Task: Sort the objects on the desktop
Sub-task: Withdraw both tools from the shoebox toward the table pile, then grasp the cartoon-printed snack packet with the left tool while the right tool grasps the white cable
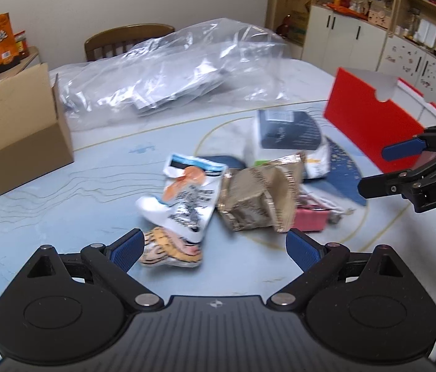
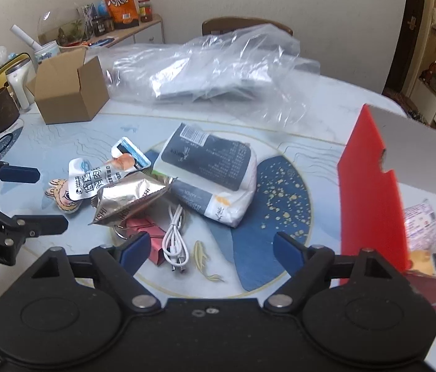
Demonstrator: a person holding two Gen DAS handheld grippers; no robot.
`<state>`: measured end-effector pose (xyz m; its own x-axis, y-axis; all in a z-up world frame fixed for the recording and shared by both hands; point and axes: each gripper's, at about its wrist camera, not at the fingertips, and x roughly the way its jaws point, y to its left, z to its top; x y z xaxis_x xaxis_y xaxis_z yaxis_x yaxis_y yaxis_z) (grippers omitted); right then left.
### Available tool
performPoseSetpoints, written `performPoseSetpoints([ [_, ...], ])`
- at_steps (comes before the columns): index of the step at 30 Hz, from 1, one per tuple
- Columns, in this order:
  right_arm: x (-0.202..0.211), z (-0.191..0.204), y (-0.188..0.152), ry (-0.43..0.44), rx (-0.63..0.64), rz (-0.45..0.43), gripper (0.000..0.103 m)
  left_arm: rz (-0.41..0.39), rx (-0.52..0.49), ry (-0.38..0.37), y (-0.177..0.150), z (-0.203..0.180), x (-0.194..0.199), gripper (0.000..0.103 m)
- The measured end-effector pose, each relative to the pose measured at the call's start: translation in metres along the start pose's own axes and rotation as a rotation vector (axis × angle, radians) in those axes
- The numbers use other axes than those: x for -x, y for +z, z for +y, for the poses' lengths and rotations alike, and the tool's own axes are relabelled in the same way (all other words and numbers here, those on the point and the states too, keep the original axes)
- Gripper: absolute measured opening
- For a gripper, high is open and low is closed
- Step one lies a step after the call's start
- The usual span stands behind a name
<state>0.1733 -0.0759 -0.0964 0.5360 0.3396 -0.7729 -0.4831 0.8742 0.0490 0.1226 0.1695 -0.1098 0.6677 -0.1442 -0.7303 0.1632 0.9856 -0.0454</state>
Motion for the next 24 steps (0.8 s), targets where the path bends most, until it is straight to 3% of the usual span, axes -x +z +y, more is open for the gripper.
performPoseSetpoints([
  [6,-0.020,0.003,0.005,0.009,0.004,0.027,0.082,0.027,-0.005,0.035,-0.003,0.013,-0.016,0.098],
  [24,-0.072,0.009,0.016,0.059,-0.059,0.142,0.055,0.057,-0.018,0.053,-0.004,0.022,-0.040,0.097],
])
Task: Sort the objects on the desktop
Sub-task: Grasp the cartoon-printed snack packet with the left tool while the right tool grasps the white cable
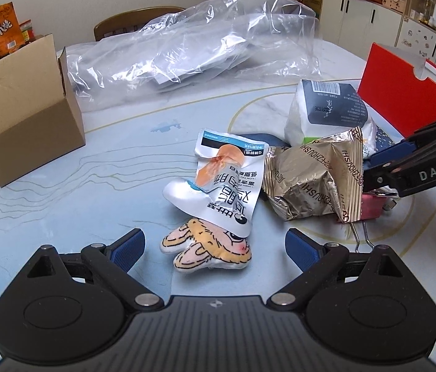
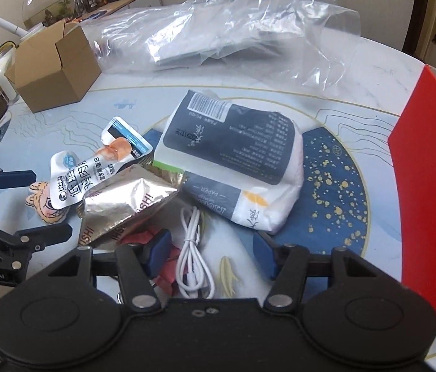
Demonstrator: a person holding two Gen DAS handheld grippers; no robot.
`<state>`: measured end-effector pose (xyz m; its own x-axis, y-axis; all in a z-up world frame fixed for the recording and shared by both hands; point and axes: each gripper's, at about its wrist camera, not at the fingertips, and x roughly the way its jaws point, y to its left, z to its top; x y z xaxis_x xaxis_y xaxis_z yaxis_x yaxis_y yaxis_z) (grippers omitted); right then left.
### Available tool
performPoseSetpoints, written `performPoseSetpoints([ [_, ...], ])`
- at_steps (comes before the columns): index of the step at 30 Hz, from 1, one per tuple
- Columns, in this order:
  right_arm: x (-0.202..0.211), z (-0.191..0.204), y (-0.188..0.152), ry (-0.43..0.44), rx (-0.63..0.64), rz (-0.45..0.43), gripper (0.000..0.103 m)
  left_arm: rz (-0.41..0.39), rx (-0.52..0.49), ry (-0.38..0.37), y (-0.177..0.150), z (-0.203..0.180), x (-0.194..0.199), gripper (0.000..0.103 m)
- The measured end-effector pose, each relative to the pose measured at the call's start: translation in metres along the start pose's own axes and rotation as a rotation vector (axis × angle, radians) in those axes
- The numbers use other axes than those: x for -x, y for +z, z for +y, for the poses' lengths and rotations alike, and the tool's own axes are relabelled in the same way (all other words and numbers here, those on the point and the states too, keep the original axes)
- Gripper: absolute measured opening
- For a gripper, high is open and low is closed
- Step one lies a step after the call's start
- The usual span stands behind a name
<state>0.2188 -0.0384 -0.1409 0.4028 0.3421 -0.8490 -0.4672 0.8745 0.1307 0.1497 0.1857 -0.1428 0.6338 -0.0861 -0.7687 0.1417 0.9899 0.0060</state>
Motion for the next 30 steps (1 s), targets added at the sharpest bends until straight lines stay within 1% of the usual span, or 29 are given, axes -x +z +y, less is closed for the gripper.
performPoseSetpoints([
  [2,-0.002,0.000,0.000,0.007,-0.006,0.003,0.052,-0.003,-0.006,-0.001,0.000,-0.001,0.000,0.097],
  [4,-0.002,0.001,0.000,0.009,-0.005,0.000,0.050,0.002,-0.006,-0.008,-0.001,-0.001,-0.001,0.093],
  [6,-0.002,0.002,0.001,0.013,-0.002,0.000,0.046,0.007,-0.008,-0.015,-0.001,-0.002,-0.002,0.090],
  [8,-0.002,0.004,0.002,0.013,0.001,0.000,0.044,0.010,-0.012,-0.010,-0.002,-0.003,-0.003,0.086],
  [9,-0.002,0.005,0.002,0.012,0.002,-0.001,0.043,0.012,-0.010,-0.009,-0.002,-0.002,-0.003,0.079],
  [10,-0.002,0.005,0.002,0.013,0.001,0.000,0.042,0.016,-0.008,-0.006,-0.002,-0.002,-0.004,0.074],
  [12,-0.002,0.004,0.002,0.014,-0.001,0.000,0.040,0.018,-0.008,-0.003,-0.001,-0.002,-0.004,0.073],
  [16,-0.002,0.004,0.002,-0.002,-0.003,0.000,0.035,0.035,-0.001,-0.008,-0.001,0.001,-0.005,0.060],
  [18,-0.003,0.003,0.002,-0.016,-0.001,0.007,0.029,0.037,0.006,-0.010,0.000,0.003,-0.004,0.058],
  [24,-0.002,0.004,0.002,-0.028,0.021,0.021,0.018,0.040,0.028,-0.022,-0.002,0.004,0.000,0.057],
  [30,0.001,0.006,0.000,-0.040,0.043,0.027,0.013,0.043,0.053,-0.033,-0.006,0.004,0.008,0.056],
])
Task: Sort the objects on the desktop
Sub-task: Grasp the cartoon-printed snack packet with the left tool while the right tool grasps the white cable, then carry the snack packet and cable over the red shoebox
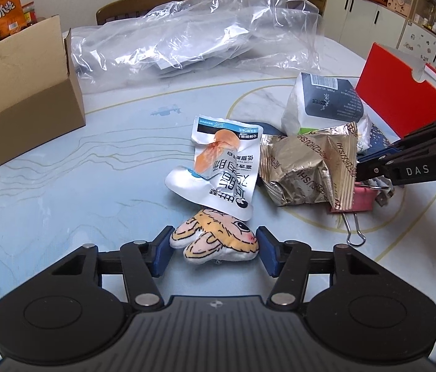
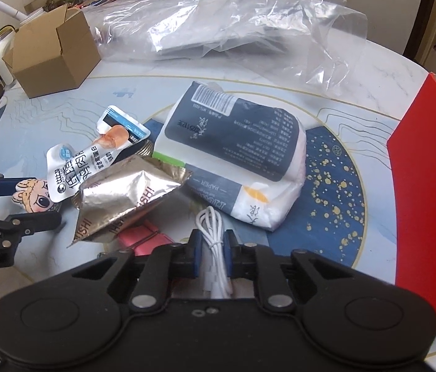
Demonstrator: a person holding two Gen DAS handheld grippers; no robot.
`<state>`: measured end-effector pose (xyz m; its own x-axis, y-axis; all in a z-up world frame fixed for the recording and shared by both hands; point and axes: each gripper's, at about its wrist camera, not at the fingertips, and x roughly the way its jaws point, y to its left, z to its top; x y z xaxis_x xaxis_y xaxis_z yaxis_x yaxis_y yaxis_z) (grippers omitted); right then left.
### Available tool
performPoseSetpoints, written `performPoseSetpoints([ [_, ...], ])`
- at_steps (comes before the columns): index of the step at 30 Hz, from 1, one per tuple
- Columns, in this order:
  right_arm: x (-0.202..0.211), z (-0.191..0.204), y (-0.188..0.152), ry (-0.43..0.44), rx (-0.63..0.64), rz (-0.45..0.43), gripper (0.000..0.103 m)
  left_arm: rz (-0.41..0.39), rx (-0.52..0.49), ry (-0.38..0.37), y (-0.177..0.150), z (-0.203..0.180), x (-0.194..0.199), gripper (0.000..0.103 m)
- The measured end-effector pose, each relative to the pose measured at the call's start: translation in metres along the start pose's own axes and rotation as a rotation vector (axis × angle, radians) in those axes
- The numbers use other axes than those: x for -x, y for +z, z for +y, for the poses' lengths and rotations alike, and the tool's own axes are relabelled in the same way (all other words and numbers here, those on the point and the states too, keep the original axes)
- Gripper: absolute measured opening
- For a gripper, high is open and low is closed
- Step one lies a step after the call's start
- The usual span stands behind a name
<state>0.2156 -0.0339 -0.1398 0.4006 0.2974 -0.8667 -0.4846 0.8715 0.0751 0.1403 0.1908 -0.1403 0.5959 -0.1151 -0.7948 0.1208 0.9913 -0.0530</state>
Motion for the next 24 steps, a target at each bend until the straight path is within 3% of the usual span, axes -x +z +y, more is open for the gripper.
performPoseSetpoints([
  [24,0.079,-0.056,-0.039,0.042,-0.175,-0.088,0.009,-0.037,0.087,-0.056,-0.019,-0.034,0.057,0.056],
])
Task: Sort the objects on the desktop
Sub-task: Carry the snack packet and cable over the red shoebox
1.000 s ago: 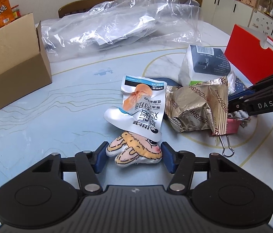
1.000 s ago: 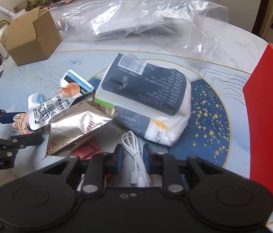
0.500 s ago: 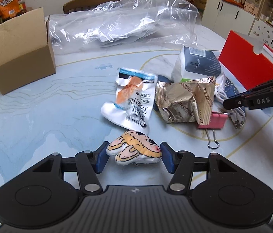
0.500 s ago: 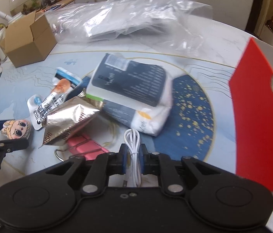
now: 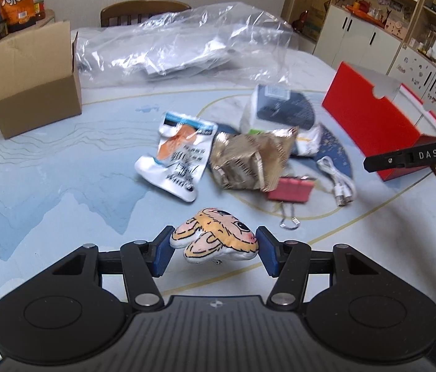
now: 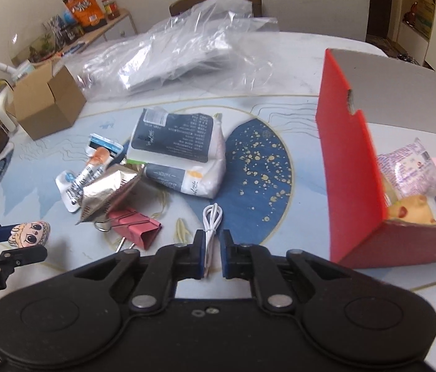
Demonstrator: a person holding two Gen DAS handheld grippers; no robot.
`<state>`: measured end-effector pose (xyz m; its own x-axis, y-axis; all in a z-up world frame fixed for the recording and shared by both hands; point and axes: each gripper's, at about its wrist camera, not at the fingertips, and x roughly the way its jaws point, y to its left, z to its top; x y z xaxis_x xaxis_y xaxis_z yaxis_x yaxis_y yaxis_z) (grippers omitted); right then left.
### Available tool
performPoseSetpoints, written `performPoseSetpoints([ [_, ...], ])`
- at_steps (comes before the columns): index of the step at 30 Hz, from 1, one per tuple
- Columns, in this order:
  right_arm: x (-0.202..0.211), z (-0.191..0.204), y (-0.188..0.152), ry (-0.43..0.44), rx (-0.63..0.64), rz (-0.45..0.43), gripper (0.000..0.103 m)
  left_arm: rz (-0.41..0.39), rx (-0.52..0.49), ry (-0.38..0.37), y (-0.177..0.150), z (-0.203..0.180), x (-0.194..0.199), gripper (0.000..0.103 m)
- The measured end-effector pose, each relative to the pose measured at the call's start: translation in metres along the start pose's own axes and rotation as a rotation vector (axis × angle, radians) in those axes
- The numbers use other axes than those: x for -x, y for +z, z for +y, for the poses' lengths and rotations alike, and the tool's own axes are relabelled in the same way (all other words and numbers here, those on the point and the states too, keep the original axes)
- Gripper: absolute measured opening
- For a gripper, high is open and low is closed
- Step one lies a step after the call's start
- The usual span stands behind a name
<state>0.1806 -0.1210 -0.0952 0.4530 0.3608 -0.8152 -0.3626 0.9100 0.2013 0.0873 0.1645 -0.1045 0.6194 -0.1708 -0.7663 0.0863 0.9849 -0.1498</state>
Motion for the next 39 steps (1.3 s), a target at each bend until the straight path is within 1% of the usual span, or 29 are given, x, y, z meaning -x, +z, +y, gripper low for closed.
performPoseSetpoints([
  [4,0.021,-0.003,0.001,0.026,-0.004,-0.031,0.009,-0.022,0.002,0.002,0.008,-0.012,0.012,0.056],
  [9,0.044,-0.012,0.006,0.038,-0.003,-0.056,0.009,-0.042,-0.007,-0.004,0.019,-0.030,0.023,0.056],
  [19,0.085,-0.050,0.017,0.020,-0.003,-0.129,0.009,-0.108,-0.099,-0.031,0.052,-0.085,0.029,0.056],
  [27,0.104,-0.093,0.027,-0.010,-0.021,-0.183,0.009,-0.140,-0.156,-0.064,0.077,-0.132,0.018,0.056],
  [30,0.106,-0.112,0.029,-0.022,-0.033,-0.188,0.009,-0.141,-0.169,-0.075,0.086,-0.149,0.010,0.056],
  [39,0.105,-0.168,0.033,-0.058,-0.062,-0.194,0.009,-0.151,-0.250,-0.113,0.116,-0.209,-0.019,0.056],
])
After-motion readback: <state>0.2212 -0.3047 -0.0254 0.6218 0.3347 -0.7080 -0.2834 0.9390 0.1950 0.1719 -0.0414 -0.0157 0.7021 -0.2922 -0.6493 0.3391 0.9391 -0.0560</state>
